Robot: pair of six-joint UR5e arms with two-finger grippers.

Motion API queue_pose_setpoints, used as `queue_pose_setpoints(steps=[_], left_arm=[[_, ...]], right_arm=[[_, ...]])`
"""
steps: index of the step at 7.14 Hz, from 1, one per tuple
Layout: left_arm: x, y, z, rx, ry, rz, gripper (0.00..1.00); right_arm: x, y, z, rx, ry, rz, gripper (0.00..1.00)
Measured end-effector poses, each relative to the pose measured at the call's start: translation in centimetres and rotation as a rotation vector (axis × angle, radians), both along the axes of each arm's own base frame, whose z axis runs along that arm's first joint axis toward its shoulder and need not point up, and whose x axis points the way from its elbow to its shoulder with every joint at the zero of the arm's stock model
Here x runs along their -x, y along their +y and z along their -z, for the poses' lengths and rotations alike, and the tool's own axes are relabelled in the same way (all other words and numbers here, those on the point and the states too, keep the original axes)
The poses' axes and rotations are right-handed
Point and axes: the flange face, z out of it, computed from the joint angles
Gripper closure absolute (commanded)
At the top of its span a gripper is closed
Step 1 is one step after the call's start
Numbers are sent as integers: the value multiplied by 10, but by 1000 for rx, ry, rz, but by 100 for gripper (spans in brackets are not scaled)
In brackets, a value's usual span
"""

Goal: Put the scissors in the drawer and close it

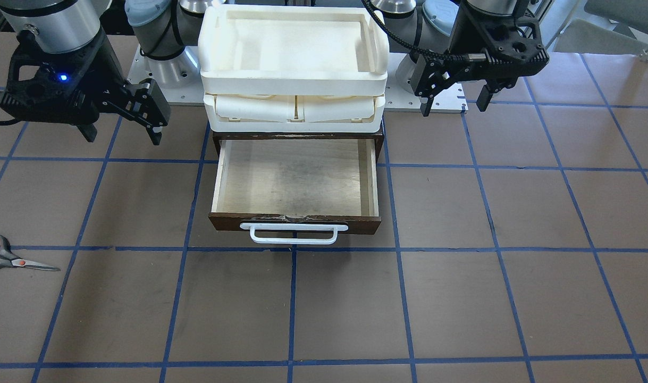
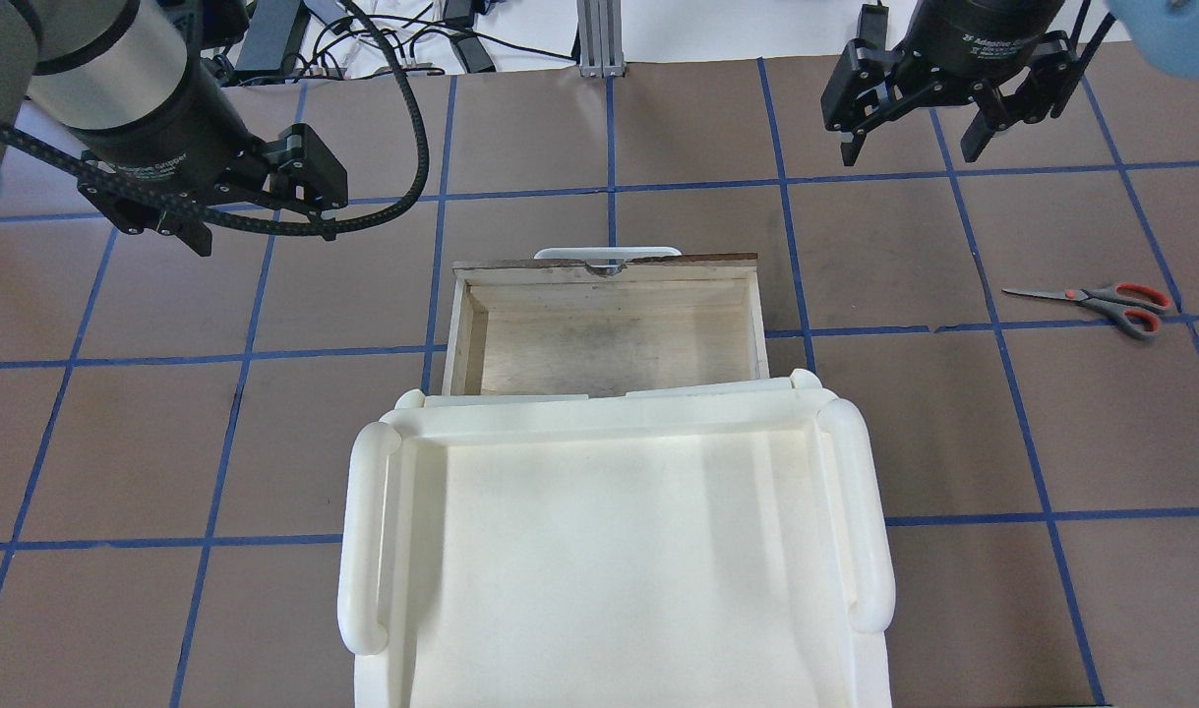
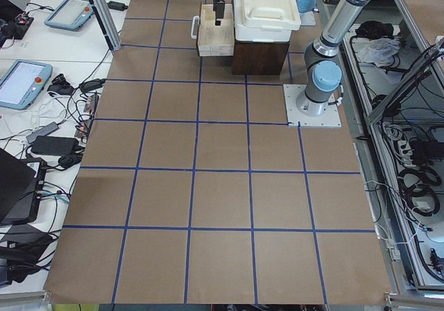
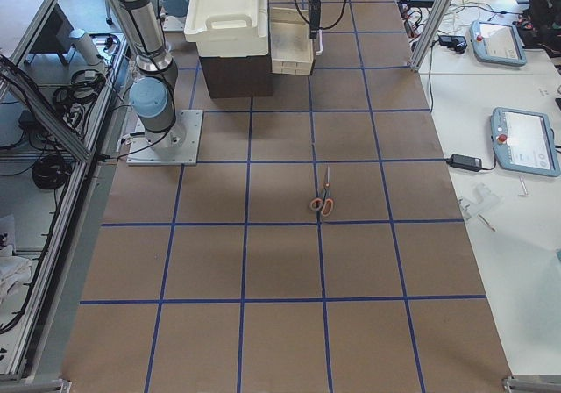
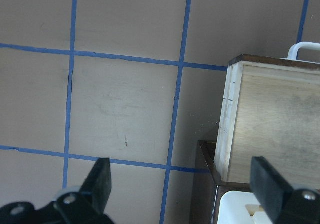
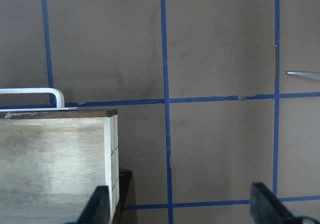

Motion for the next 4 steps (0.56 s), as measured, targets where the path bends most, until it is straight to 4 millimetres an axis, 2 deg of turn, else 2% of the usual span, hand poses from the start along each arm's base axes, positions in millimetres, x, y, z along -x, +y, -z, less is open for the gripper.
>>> queue_pose_setpoints(steps=[3,4], left_arm=[[2,2,2,-12,1,3,0],[4,9,1,-39,4,10,0]], right_arm=[[0,-2,5,-2,-5,-2,0],[-2,1,8,-9,-6,-4,0]])
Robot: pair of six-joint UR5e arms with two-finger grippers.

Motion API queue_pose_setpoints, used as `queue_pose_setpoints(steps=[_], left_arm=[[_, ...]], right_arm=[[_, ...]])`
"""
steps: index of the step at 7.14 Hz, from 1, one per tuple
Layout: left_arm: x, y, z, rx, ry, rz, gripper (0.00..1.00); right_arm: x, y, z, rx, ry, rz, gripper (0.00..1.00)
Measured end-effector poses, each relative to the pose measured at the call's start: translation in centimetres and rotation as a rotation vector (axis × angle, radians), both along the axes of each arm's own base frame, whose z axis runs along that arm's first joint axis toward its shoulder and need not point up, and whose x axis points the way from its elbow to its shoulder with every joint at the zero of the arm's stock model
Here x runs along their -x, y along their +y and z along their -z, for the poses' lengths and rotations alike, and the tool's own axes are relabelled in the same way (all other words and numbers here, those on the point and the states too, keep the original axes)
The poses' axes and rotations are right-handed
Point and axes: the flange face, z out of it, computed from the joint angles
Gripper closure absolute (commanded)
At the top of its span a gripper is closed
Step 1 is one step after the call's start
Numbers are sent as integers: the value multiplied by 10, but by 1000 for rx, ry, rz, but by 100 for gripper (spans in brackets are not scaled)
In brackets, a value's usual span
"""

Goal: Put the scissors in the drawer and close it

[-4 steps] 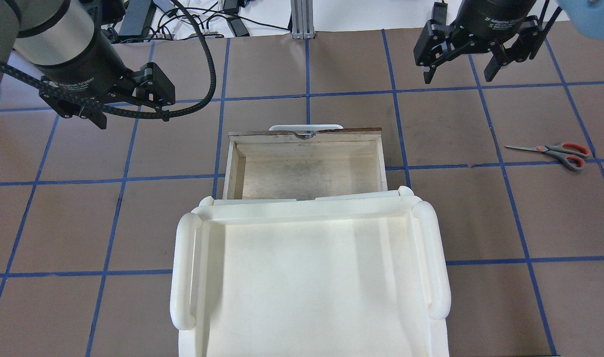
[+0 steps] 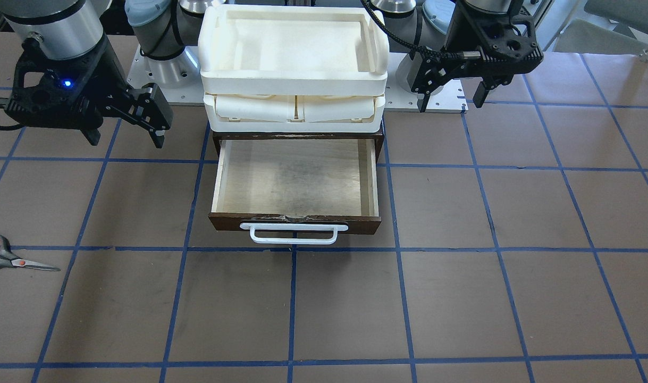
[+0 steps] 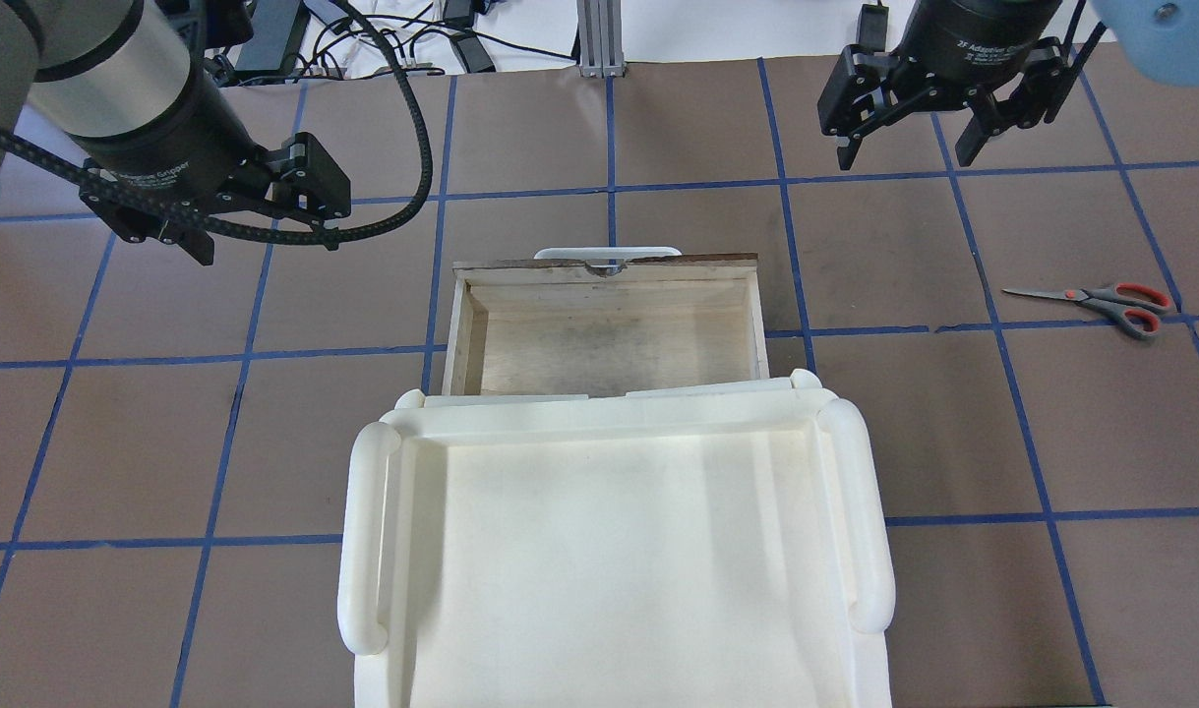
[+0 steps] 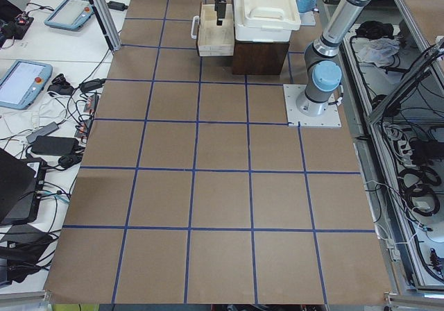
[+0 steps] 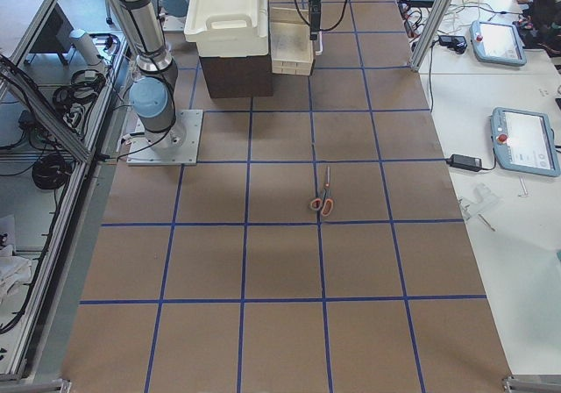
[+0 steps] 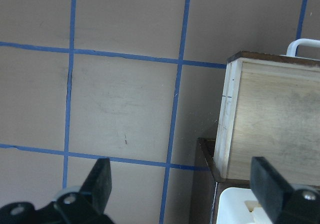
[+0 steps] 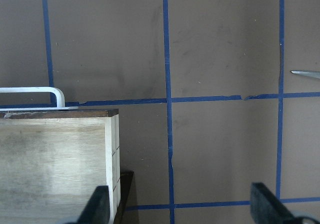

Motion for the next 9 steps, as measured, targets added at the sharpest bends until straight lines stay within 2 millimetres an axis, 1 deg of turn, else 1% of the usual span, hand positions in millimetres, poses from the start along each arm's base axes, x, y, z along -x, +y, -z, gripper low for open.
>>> queue_pose_setpoints(steps=[2,4,6,8,9], left_arm=[[5,11,0,-46,-4,12,0],[5,13,2,-54,-8,14,0],[6,13,4,-57,-8,11,0],[6,10,8,-64,-5,6,0],[6,9,9,-67,-5,6,0]], right_arm=[[-2,9,1,-3,4,-35,0],[-1,21,5,-9,17,-181,0],[6,30,6,-29,29,-319,0],[9,44,7,-56,67,-371,0],[14,50,13,-75,106,-382,0]])
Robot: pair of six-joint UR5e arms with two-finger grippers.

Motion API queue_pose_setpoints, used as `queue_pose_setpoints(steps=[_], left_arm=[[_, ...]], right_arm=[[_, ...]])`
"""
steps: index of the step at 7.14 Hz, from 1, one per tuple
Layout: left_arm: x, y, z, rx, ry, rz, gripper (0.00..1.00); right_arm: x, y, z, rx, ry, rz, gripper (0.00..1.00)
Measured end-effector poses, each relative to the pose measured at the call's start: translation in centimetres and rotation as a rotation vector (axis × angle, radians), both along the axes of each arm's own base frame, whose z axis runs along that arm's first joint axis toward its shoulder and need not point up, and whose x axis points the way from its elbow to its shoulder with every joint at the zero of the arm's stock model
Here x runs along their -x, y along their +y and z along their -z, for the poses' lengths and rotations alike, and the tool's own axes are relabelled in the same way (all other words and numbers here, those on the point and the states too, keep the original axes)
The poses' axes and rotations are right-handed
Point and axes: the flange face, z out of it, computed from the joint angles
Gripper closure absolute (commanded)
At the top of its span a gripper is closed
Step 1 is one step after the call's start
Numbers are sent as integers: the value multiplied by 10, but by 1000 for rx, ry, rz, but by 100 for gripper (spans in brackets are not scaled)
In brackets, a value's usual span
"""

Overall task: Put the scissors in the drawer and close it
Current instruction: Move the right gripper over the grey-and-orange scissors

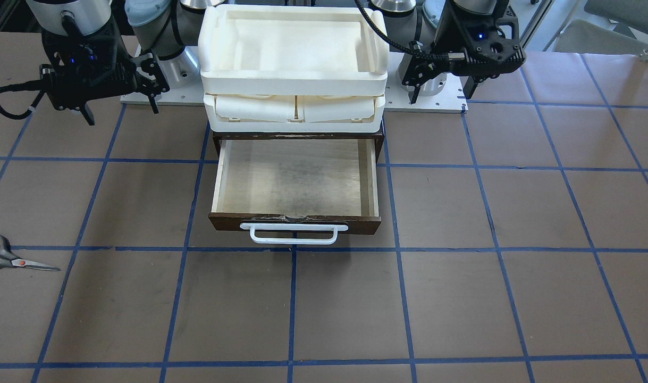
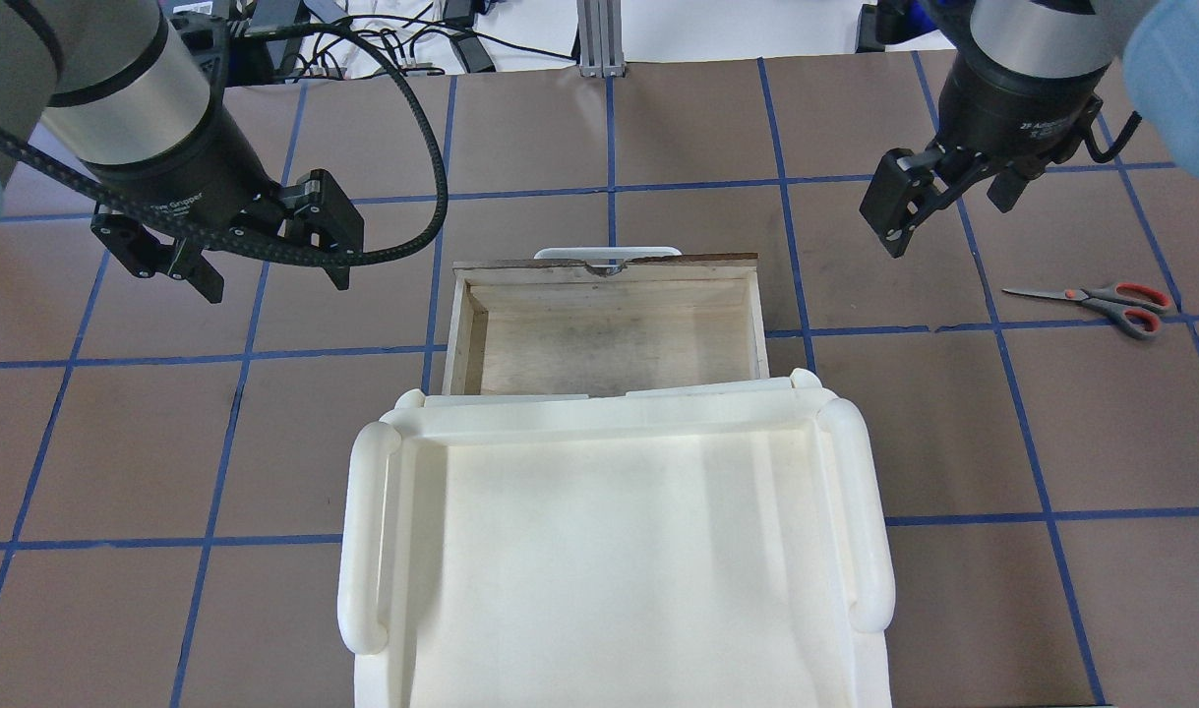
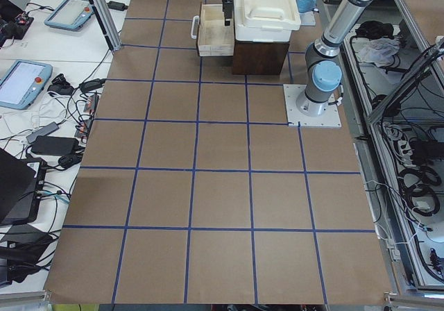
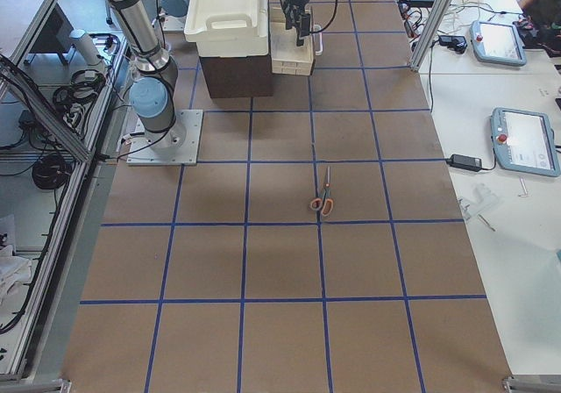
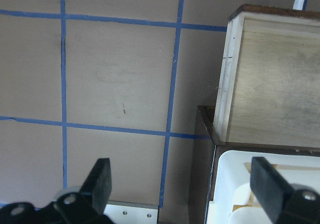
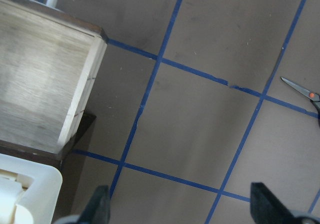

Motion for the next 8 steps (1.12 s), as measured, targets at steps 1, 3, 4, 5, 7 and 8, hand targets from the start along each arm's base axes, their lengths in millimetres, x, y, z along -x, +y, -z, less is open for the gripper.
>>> queue_pose_setpoints(steps=[1,3,4,5,7,8], left_arm=[[0,1,-1,3,-1,-1,0],[0,3,-7,29,4,-15,0],[1,3,-9,36,7,-18,0],[0,3,-9,40,7,-20,0],[0,1,-11,58,6,-16,1],[0,-1,-14,82,5,-12,0]], right_arm=[[3,2,6,-17,14,-41,0],[14,-2,10,-26,15,-186,1],[35,-9,11,-30,-6,-268,1],[65,-17,15,-35,-54,-361,1],[124,-40,37,-54,-115,-577,4],[160,-54,56,-69,-134,-696,3]])
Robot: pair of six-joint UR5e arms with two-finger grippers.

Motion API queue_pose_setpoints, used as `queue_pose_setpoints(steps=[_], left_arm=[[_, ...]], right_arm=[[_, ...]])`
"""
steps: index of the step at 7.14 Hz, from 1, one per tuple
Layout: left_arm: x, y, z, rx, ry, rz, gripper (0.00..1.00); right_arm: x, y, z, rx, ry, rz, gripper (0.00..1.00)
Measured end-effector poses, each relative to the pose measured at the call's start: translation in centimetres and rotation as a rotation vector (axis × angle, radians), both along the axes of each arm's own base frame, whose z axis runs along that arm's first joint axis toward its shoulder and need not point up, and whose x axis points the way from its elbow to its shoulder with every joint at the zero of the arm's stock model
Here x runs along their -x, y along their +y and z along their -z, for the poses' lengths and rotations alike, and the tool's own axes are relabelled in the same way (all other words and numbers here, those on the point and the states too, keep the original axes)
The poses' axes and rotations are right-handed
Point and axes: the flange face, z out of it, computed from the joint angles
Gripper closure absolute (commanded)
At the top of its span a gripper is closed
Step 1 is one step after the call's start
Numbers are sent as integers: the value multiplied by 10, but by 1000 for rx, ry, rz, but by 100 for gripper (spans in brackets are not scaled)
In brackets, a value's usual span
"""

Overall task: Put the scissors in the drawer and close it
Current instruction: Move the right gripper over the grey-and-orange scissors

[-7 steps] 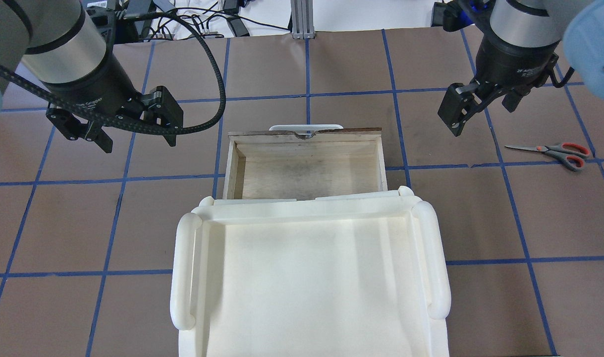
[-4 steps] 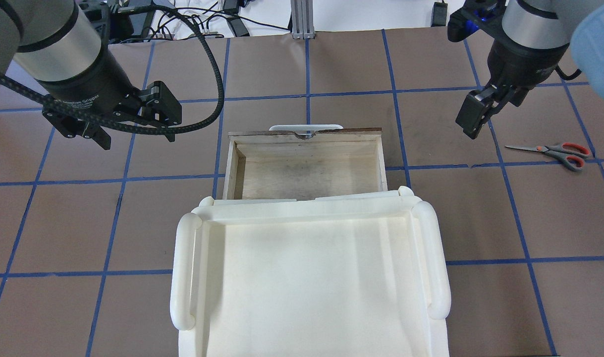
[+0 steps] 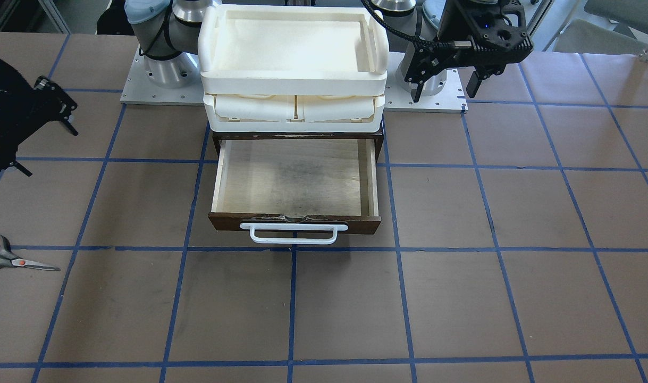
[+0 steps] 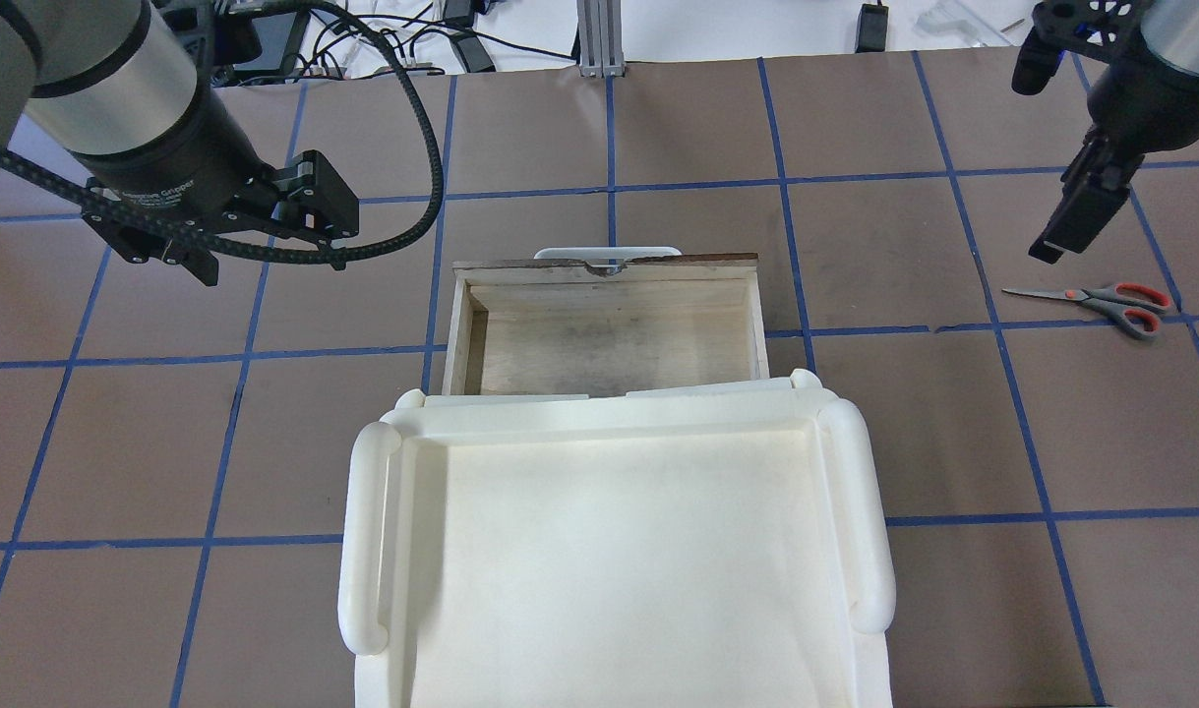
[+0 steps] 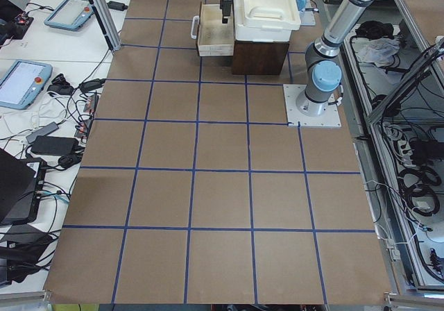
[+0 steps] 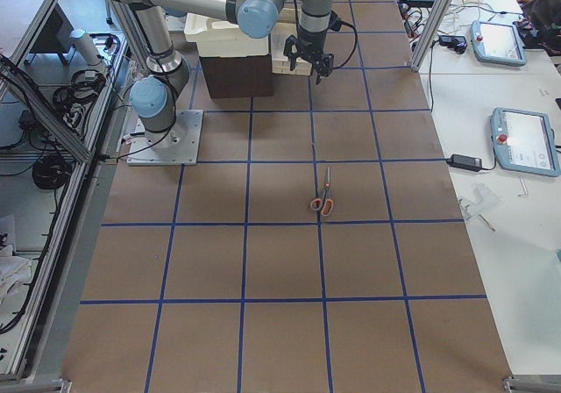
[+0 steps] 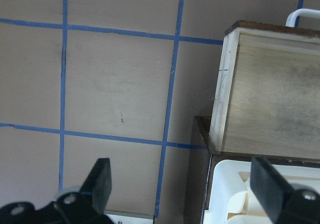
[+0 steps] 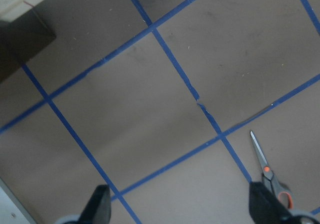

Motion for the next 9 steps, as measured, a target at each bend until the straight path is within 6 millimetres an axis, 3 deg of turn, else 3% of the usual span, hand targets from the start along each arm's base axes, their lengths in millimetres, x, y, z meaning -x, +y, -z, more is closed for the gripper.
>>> queue_pose_setpoints(steps=[2,5,7,9], left_arm=[[-1,-15,-7,83,0,3,0],[-1,-19,-6,93,14,4,0],[4,-14,0,55,50,17,0],[4,-8,-4,54,58,18,0]], right_arm=[[71,-29,56,-23,-62,-198,0],[155,-64,152,14,-135,-369,0],[188,-70,188,23,-50,-400,1],[188,-59,218,16,-8,-411,4]])
